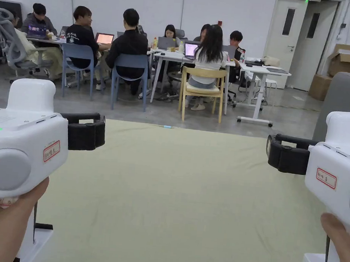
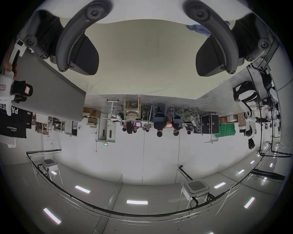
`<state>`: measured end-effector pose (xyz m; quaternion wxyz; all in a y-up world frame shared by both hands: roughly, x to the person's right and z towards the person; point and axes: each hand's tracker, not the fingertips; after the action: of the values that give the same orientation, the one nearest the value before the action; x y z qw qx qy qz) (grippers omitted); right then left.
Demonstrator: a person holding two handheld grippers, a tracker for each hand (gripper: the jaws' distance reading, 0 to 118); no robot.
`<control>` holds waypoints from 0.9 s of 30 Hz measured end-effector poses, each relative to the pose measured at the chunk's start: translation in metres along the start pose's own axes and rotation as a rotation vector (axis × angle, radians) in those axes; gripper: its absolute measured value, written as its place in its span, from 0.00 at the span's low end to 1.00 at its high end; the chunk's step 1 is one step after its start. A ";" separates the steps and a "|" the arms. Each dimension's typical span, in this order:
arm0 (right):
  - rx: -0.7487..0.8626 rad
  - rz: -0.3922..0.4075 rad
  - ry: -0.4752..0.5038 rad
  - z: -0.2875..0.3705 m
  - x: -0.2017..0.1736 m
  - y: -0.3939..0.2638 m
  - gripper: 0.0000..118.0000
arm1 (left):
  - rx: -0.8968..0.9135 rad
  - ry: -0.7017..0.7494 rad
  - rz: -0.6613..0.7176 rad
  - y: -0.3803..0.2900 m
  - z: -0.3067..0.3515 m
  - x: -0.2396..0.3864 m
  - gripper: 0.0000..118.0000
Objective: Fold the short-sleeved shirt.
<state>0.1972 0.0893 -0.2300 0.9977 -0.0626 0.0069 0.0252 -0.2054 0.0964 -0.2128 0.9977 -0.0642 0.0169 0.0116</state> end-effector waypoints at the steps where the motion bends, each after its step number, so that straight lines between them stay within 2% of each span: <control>1: 0.001 -0.004 0.001 0.000 0.000 0.000 1.00 | 0.003 0.000 -0.002 0.000 0.000 0.000 1.00; 12: 0.005 -0.003 0.003 -0.002 -0.004 -0.001 1.00 | 0.016 0.005 0.006 0.002 0.001 -0.004 1.00; 17: 0.013 0.040 -0.007 -0.001 -0.011 -0.005 1.00 | 0.019 0.004 0.017 -0.002 -0.003 -0.008 1.00; 27: 0.010 0.046 -0.003 -0.002 -0.010 -0.001 1.00 | 0.023 -0.019 0.009 -0.002 -0.006 -0.005 1.00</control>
<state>0.1870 0.0879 -0.2314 0.9972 -0.0572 0.0069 0.0482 -0.2108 0.0931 -0.2178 0.9984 -0.0526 0.0081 0.0166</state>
